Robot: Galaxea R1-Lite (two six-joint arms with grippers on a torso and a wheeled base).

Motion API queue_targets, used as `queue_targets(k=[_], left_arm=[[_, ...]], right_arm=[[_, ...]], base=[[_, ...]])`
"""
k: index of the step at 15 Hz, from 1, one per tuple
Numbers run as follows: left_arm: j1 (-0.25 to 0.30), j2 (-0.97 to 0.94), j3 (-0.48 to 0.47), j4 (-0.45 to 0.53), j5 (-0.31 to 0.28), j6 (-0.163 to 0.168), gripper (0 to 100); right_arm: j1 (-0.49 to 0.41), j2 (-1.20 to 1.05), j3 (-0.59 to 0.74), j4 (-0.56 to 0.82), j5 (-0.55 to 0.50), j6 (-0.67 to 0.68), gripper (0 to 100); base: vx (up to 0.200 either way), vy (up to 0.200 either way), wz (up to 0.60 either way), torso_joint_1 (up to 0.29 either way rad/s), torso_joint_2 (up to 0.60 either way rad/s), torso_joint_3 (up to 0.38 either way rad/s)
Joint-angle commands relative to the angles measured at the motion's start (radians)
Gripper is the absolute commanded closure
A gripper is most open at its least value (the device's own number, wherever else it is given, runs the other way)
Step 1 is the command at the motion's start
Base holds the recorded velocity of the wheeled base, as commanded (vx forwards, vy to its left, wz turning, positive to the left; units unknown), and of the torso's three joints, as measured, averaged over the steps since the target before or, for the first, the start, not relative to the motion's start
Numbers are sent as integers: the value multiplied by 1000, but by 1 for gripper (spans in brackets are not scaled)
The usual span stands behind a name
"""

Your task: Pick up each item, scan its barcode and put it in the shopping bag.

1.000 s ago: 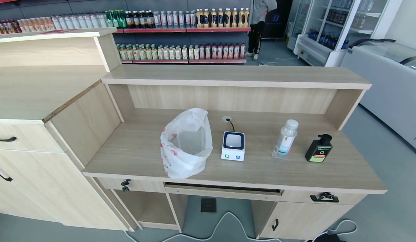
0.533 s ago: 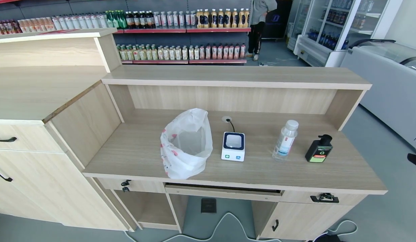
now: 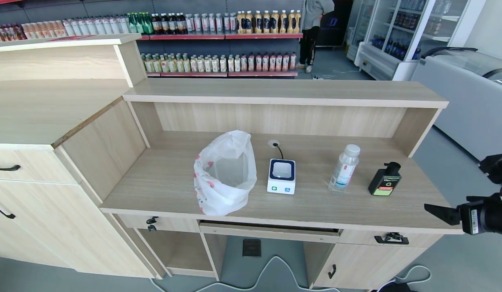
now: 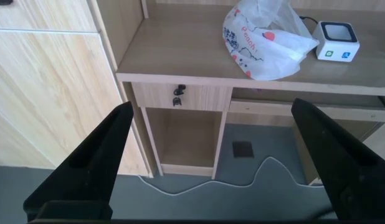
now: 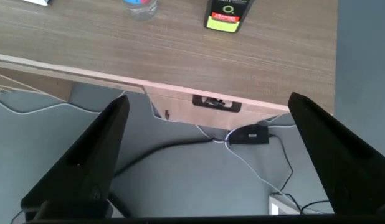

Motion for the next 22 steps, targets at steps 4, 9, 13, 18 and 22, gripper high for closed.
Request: queue_targets(k=[4, 9, 13, 18, 22], left_arm=[[1, 1, 0, 0, 1, 0, 0], [1, 1, 0, 0, -1, 0, 0], [1, 1, 0, 0, -1, 0, 0], [1, 1, 0, 0, 1, 0, 0], [1, 1, 0, 0, 1, 0, 0]], right_arm=[[-14, 424, -84, -342, 50, -23, 0], [104, 587, -276, -378, 177, -12, 0], [195, 668, -337, -446, 200, 2, 0], [202, 777, -351, -555, 199, -7, 0], [227, 844, -408, -604, 202, 0, 0]], base=[[0, 0, 0, 0, 0, 0], [0, 0, 0, 0, 0, 0], [0, 0, 0, 0, 0, 0], [0, 0, 0, 0, 0, 0], [0, 0, 0, 0, 0, 0]])
